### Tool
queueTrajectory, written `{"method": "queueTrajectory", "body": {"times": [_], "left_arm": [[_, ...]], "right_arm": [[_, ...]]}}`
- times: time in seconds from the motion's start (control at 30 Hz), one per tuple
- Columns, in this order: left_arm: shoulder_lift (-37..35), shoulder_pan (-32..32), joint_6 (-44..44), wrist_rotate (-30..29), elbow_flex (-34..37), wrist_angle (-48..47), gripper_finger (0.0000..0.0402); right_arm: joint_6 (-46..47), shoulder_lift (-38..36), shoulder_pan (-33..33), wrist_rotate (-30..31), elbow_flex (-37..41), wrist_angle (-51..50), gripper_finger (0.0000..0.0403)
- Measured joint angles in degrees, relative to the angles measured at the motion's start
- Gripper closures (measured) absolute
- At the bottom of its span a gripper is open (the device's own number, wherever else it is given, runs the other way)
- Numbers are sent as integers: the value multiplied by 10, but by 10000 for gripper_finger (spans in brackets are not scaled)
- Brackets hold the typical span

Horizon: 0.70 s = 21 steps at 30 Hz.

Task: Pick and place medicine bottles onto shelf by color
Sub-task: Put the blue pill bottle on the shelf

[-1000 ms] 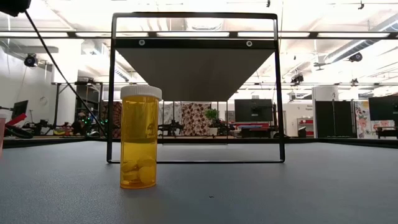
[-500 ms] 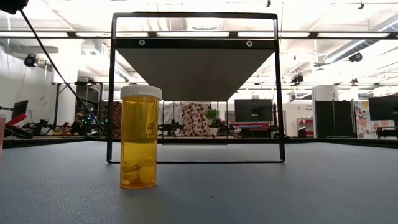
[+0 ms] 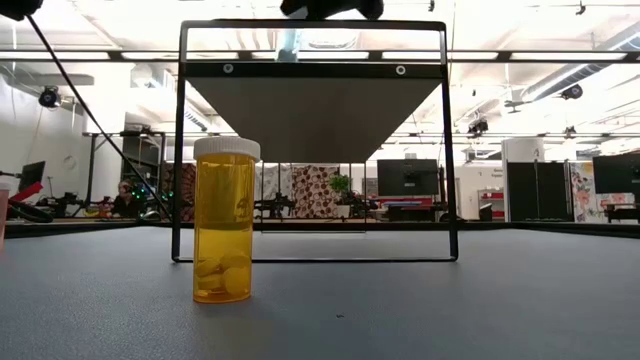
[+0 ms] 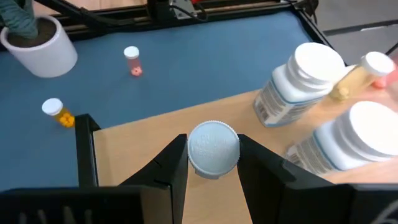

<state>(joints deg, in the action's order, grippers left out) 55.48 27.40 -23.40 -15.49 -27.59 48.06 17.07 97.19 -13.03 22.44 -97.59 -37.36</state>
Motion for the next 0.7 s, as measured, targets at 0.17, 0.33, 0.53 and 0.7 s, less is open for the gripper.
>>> {"method": "queueTrajectory", "body": {"times": [0.17,0.33,0.53,0.7], "left_arm": [[-15,0,0,-11,0,-9,389],[-32,0,1,-16,0,-58,389],[-40,0,2,-15,1,-79,389],[-40,0,1,-15,1,-82,389]], "right_arm": [[3,24,7,0,-20,1,292],[-1,43,14,0,-36,-1,292],[-9,70,33,0,-58,0,291],[-12,90,40,-23,-85,-19,291]]}}
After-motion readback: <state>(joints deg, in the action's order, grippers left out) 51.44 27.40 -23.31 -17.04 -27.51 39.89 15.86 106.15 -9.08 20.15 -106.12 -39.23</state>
